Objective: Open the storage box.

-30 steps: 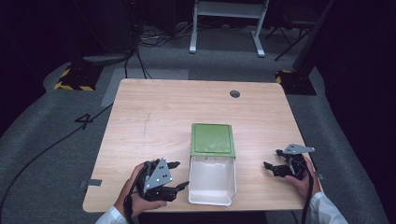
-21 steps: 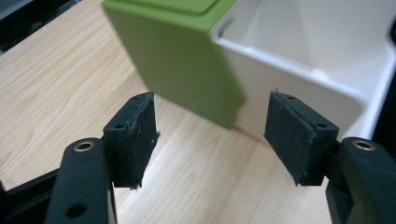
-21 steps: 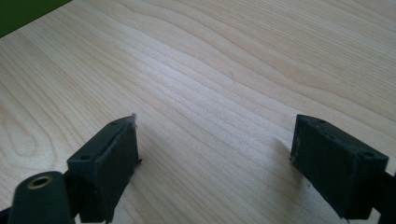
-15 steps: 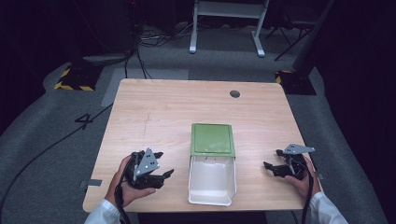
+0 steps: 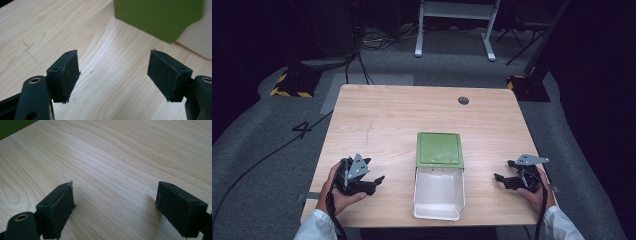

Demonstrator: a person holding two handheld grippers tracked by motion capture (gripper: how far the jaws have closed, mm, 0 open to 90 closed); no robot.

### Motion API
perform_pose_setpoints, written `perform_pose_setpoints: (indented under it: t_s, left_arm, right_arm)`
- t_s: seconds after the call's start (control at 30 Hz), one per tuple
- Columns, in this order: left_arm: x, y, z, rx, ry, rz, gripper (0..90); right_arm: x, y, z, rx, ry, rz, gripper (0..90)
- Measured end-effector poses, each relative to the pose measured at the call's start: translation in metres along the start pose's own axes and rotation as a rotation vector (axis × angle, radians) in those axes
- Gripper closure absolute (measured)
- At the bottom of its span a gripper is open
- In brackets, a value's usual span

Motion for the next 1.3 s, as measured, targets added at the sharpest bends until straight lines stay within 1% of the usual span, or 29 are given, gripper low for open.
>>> perform_pose_setpoints:
  t_s: [0.03, 0.1, 0.13, 0.2, 0.23, 0.33, 0.4, 0.47, 0.53, 0.57, 0.63, 0.7, 0.83, 0.9, 0.93, 0.97, 1.0, 1.07, 1.1, 1.13, 1.17, 1.2, 1.3]
  left_arm:
    - [-0.006, 0.003, 0.004, 0.010, -0.010, 0.027, 25.5]
    - [-0.008, 0.005, 0.006, 0.013, -0.011, 0.035, 25.5]
    - [-0.014, 0.007, 0.009, 0.012, -0.025, 0.048, 25.3]
    - [-0.016, 0.008, 0.010, 0.015, -0.032, 0.053, 25.3]
    - [-0.021, 0.009, 0.013, 0.016, -0.036, 0.066, 25.2]
    - [-0.029, 0.011, 0.015, 0.006, -0.047, 0.086, 25.1]
    - [-0.033, 0.011, 0.017, 0.004, -0.052, 0.091, 25.0]
    - [-0.038, 0.012, 0.019, -0.002, -0.075, 0.090, 25.0]
    - [-0.046, 0.012, 0.022, -0.006, -0.086, 0.104, 24.8]
    - [-0.046, 0.012, 0.022, -0.006, -0.086, 0.104, 24.8]
    - [-0.050, 0.013, 0.023, -0.007, -0.104, 0.113, 24.8]
    - [-0.055, 0.013, 0.024, -0.004, -0.110, 0.126, 24.6]
    - [-0.058, 0.014, 0.024, -0.006, -0.123, 0.122, 24.3]
    - [-0.060, 0.014, 0.025, -0.006, -0.121, 0.128, 23.9]
    - [-0.062, 0.014, 0.025, -0.009, -0.132, 0.126, 23.9]
    - [-0.064, 0.014, 0.025, -0.008, -0.133, 0.132, 23.8]
    - [-0.068, 0.015, 0.025, -0.010, -0.146, 0.135, 23.8]
    - [-0.070, 0.015, 0.026, -0.009, -0.145, 0.144, 23.7]
    - [-0.072, 0.015, 0.027, -0.010, -0.156, 0.140, 23.0]
    - [-0.077, 0.014, 0.028, -0.026, -0.175, 0.124, 22.8]
    - [-0.079, 0.013, 0.029, -0.032, -0.183, 0.116, 22.8]
    - [-0.079, 0.013, 0.029, -0.032, -0.183, 0.116, 22.6]
    - [-0.086, 0.010, 0.031, -0.012, -0.197, 0.090, 22.1]
  right_arm:
    - [0.000, 0.000, 0.000, 0.000, 0.000, 0.000, 15.0]
    - [0.000, 0.000, 0.000, 0.000, 0.000, 0.000, 15.0]
    - [0.000, 0.000, 0.000, 0.000, 0.000, 0.000, 15.0]
    - [0.000, 0.000, 0.000, 0.000, 0.000, 0.000, 15.0]
    - [0.000, 0.000, 0.000, 0.000, 0.000, 0.000, 15.0]
    - [0.000, 0.000, 0.000, 0.000, 0.000, 0.000, 15.0]
    - [0.000, 0.000, 0.000, 0.000, 0.000, 0.000, 15.0]
    - [0.000, 0.000, 0.000, 0.000, 0.000, 0.000, 15.0]
    - [0.000, 0.000, 0.000, 0.000, 0.000, 0.000, 15.0]
    - [0.000, 0.000, 0.000, 0.000, 0.000, 0.000, 15.0]
    - [0.000, 0.000, 0.000, 0.000, 0.000, 0.000, 15.0]
    - [0.000, 0.000, 0.000, 0.000, 0.000, 0.000, 15.0]
    - [0.000, 0.000, 0.000, 0.000, 0.000, 0.000, 15.0]
    - [0.000, 0.000, 0.000, 0.000, 0.000, 0.000, 15.0]
    - [0.000, 0.000, 0.000, 0.000, 0.000, 0.000, 15.0]
    - [0.000, 0.000, 0.000, 0.000, 0.000, 0.000, 15.0]
    - [0.000, 0.000, 0.000, 0.000, 0.000, 0.000, 15.0]
    - [0.000, 0.000, 0.000, 0.000, 0.000, 0.000, 15.0]
    - [0.000, 0.000, 0.000, 0.000, 0.000, 0.000, 15.0]
    - [0.000, 0.000, 0.000, 0.000, 0.000, 0.000, 15.0]
    - [0.000, 0.000, 0.000, 0.000, 0.000, 0.000, 15.0]
    - [0.000, 0.000, 0.000, 0.000, 0.000, 0.000, 15.0]
    - [0.000, 0.000, 0.000, 0.000, 0.000, 0.000, 15.0]
Point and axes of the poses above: each handheld gripper's, and its own axes: y roughly forward along the jaws, x roughly out of its top, z roughly to its left, the point moved 1 cm from there along y, roughly forward along the jaws, and after that the axes turned 11 degrees about y, right-handed, at the moved point
